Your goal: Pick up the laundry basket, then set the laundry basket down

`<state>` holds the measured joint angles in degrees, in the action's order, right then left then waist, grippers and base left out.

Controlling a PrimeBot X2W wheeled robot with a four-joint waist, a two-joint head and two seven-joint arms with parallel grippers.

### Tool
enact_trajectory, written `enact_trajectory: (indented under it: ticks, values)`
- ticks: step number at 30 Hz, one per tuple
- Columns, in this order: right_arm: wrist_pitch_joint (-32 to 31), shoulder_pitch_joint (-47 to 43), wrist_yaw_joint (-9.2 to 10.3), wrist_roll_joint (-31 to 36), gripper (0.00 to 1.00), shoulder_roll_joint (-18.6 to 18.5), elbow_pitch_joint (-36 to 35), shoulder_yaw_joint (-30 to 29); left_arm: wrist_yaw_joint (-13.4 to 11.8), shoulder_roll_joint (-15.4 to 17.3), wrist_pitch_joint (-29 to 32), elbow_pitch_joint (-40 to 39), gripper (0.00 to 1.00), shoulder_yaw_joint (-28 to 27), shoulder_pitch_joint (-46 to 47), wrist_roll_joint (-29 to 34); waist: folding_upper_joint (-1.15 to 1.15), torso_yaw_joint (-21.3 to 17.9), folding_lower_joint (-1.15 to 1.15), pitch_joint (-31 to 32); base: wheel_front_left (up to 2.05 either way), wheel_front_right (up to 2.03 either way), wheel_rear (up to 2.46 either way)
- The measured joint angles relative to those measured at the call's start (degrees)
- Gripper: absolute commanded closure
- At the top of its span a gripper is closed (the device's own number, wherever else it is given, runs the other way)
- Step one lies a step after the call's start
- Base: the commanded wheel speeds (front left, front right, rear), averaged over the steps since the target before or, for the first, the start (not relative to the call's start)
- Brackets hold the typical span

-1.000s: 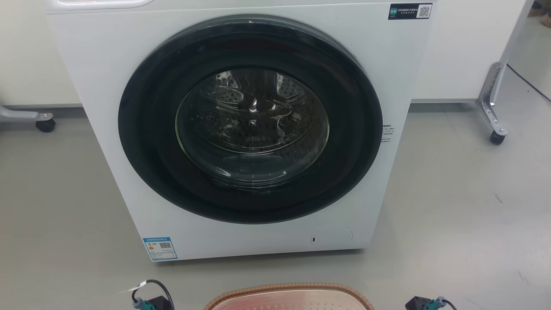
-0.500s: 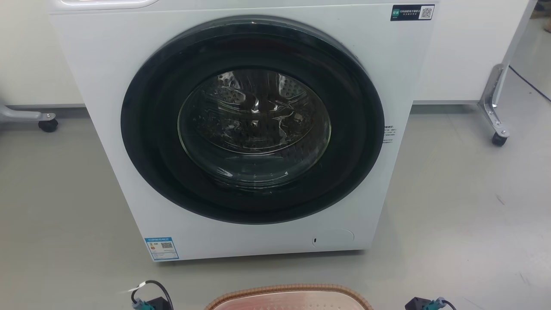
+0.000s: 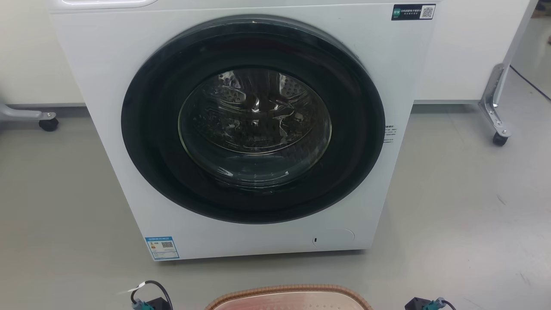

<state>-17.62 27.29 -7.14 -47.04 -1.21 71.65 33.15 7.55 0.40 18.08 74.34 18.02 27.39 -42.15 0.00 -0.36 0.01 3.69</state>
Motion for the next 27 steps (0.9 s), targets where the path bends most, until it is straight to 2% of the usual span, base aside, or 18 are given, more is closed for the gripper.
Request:
enact_trajectory:
  ticks: [16, 27]
  values:
    - [0.23, 0.08, 0.33, -0.69, 1.00, -0.01, -0.22, 0.51, -0.23, 0.02, -0.19, -0.01, 1.00, -0.26, -0.43, -0.16, 0.00, 0.26, 0.00, -1.20, 0.00, 0.00, 0.00]
    - [3.42, 0.75, 1.18, -0.59, 1.00, 0.04, -0.57, 0.85, -0.49, -0.11, -2.74, -0.29, 1.00, -0.43, 0.20, -0.16, 0.00, -0.07, 0.00, -4.65, 0.00, 0.00, 0.00]
